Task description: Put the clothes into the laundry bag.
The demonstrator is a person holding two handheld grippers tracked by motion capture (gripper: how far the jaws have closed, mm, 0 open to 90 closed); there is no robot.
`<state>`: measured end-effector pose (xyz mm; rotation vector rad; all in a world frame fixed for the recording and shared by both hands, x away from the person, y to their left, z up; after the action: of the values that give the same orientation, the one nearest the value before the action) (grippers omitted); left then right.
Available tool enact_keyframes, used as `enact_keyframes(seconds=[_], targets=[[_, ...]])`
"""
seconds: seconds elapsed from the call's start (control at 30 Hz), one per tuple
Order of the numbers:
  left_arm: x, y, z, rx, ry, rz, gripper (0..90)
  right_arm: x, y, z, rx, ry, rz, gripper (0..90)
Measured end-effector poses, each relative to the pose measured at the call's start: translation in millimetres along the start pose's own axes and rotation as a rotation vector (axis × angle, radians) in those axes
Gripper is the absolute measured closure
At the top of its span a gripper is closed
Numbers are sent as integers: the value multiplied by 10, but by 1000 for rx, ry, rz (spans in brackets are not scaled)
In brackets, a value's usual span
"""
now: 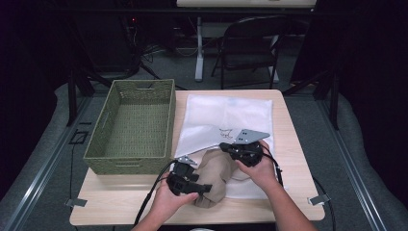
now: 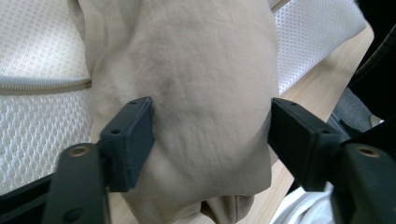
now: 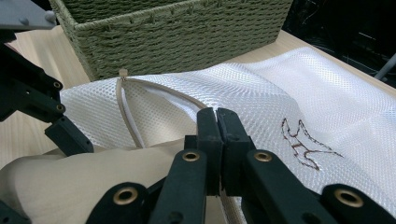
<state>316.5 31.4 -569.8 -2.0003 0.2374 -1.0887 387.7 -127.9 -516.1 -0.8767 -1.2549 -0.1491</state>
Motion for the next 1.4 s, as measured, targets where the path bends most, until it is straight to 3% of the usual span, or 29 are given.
enact_keyframes(seconds=[0.5,0.7,0.87,1.03,1.4], targets=[[-8,-2,26,9,6,-35,557,-5,6,13,-2,-3,5,887],[3,1,25,14,2,-32,563,-7,7,18,-3,-7,3,887],[4,15,17,29,30,-37,560,-5,2,20,-4,-7,3,887],[1,14,16,28,12,-46,556,-5,4,26,-3,-9,3,887],[102,-11,-31,31,40,-49,654,-7,7,40,2,-11,6,887]])
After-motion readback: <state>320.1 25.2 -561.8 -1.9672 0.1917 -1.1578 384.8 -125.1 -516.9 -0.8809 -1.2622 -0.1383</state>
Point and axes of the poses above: each handheld gripper's, and its own axes: y roughly forward along the jaws, x roughly out of its top, z roughly to its left, the point moved 6 cm from there along y, roughly forward along the jaws, and after that the axes turned 7 degrees about y, right-handed, at the moved point
